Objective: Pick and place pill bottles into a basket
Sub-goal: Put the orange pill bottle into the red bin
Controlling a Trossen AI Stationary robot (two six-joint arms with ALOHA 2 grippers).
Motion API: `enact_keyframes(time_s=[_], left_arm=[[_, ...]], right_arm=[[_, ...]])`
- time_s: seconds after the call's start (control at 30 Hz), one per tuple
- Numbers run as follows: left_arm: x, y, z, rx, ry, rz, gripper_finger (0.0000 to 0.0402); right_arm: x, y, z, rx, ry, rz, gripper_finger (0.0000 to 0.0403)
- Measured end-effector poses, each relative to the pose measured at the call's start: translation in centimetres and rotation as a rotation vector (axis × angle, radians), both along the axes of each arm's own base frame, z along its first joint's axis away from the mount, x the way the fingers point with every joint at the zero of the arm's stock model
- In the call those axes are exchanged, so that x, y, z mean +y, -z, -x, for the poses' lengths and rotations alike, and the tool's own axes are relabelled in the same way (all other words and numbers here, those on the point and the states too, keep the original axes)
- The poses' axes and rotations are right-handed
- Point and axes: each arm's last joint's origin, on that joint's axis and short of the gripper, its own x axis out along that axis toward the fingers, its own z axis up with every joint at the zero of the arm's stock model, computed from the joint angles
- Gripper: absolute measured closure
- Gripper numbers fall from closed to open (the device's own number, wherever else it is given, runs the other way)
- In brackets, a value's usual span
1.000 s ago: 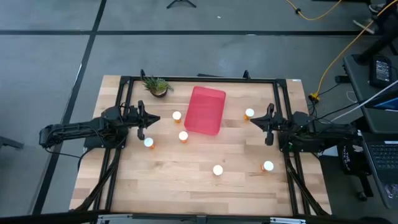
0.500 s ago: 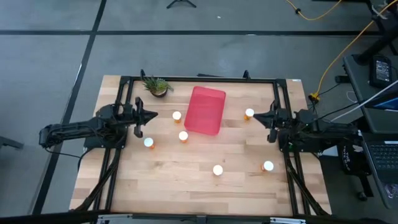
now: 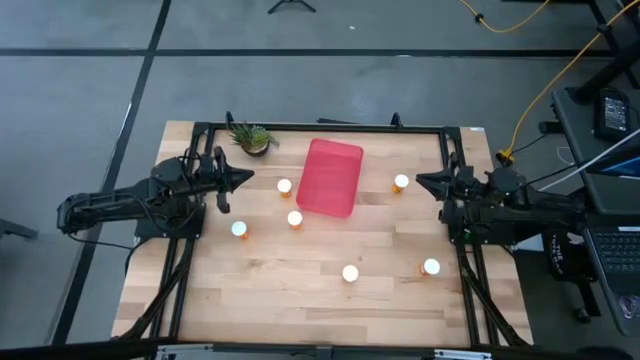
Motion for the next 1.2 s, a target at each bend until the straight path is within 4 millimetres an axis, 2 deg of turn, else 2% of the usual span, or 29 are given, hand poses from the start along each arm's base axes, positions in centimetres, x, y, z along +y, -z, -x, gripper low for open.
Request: enact_keyframes(time_s=[0.13, 0.27, 0.43, 0.57, 0.67, 0.83, 1.03, 1.2], left_arm=[[0.3, -0.2, -0.1, 0.012, -0.082, -0.021, 0.0389], [0.5, 0.1, -0.1, 0.091, -0.176, -0.132, 0.0361], [0.8, 0.1, -0.1, 0.120, -0.250, -0.180, 0.0299], [0.8, 0.1, -0.1, 0.118, -0.254, -0.168, 0.0243], [0.8, 0.3, -0.3, 0.120, -0.253, -0.137, 0.0208], [0.8, 0.4, -0.4, 0.131, -0.252, -0.132, 0.0170], [0.9, 0.6, -0.5, 0.156, -0.250, -0.136, 0.0152], [0.9, 0.6, -0.5, 0.166, -0.250, -0.159, 0.0151]], right_arm=[[-0.1, -0.6, 0.0, 0.012, 0.040, -0.075, 0.0349], [-0.5, 0.4, -0.7, 0.129, 0.177, -0.090, 0.0362], [-0.6, 0.9, -1.7, 0.188, 0.206, -0.105, 0.0374], [-0.6, 1.3, -2.4, 0.249, 0.204, -0.094, 0.0364], [-0.6, 1.6, -2.9, 0.292, 0.181, -0.058, 0.0333], [-0.6, 1.4, -3.5, 0.279, 0.176, -0.050, 0.0256], [-0.6, 1.4, -3.5, 0.276, 0.176, -0.050, 0.0167], [-0.6, 1.4, -3.6, 0.270, 0.180, -0.076, 0.0135]])
